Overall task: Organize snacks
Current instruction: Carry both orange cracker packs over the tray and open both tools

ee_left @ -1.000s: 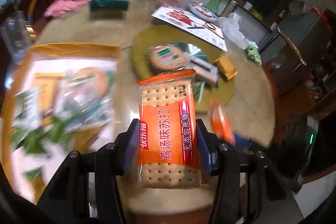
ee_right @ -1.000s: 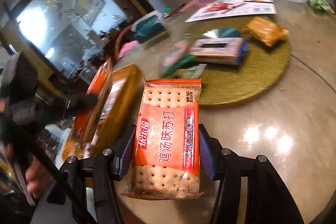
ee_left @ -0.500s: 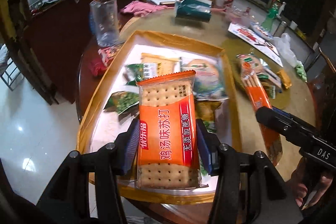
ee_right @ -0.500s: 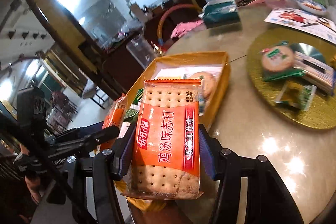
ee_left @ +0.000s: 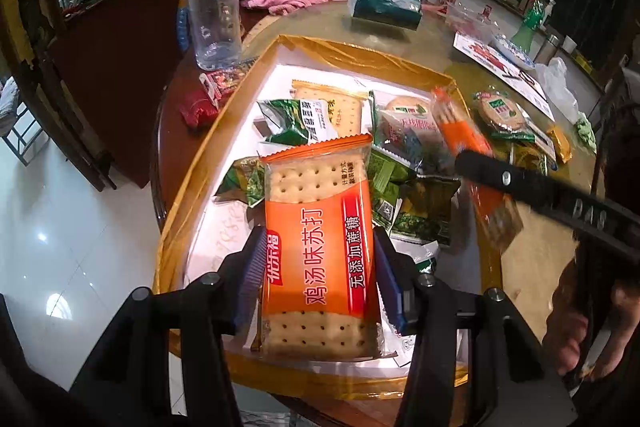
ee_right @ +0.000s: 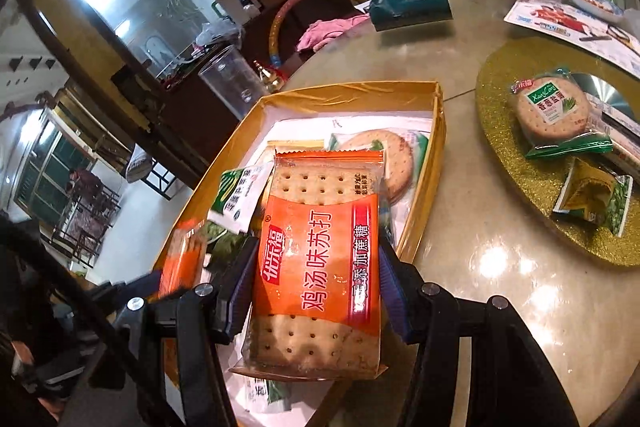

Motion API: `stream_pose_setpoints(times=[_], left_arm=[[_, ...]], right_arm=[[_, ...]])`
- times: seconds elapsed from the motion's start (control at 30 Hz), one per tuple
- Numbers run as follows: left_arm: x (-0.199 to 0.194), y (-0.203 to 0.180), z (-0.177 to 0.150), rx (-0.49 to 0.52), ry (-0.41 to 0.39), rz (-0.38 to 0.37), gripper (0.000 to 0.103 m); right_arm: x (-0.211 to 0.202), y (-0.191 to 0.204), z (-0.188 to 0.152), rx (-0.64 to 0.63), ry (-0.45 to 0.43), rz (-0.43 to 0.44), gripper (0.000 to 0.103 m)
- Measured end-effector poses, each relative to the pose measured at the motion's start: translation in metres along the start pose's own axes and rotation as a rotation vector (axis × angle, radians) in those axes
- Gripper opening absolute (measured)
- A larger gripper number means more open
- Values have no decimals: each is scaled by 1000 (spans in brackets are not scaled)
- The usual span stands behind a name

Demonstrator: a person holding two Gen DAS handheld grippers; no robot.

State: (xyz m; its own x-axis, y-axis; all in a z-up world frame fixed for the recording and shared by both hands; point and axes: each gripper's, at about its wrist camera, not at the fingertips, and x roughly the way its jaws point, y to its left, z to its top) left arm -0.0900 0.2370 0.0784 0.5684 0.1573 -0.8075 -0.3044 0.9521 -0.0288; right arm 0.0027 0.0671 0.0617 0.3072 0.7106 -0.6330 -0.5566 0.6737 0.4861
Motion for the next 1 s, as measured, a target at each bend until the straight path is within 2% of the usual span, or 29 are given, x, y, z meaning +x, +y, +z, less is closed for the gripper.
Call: stream_pose_setpoints(times=[0.3,0.4,0.43,0.47,0.63,0.77,0.87,1.0], left_arm=[[9,-4,6,40,7,-16,54],[1,4,6,-4,-12,-66,67],[-3,5,5,-9,-31,-74,74],[-10,5,3,-14,-59,-74,79],[-20,-11,-2,1,-82,-70,79],[-26,-30,-4,18,-94,-76,79],[-39,-46,-7,33,-131,-122,80],[-38,-66,-6,41,-121,-174,81]], right_arm=[[23,18,26,-57,-6,-32,59],[31,17,37,-59,22,-52,62],[23,17,37,-51,3,-36,64],[14,17,36,-49,-14,-26,72],[-26,5,17,-9,-50,20,75],[-54,-13,-2,-3,-81,-22,75],[-69,-32,-15,27,-85,-68,75],[-88,-59,-31,55,-98,-98,75]])
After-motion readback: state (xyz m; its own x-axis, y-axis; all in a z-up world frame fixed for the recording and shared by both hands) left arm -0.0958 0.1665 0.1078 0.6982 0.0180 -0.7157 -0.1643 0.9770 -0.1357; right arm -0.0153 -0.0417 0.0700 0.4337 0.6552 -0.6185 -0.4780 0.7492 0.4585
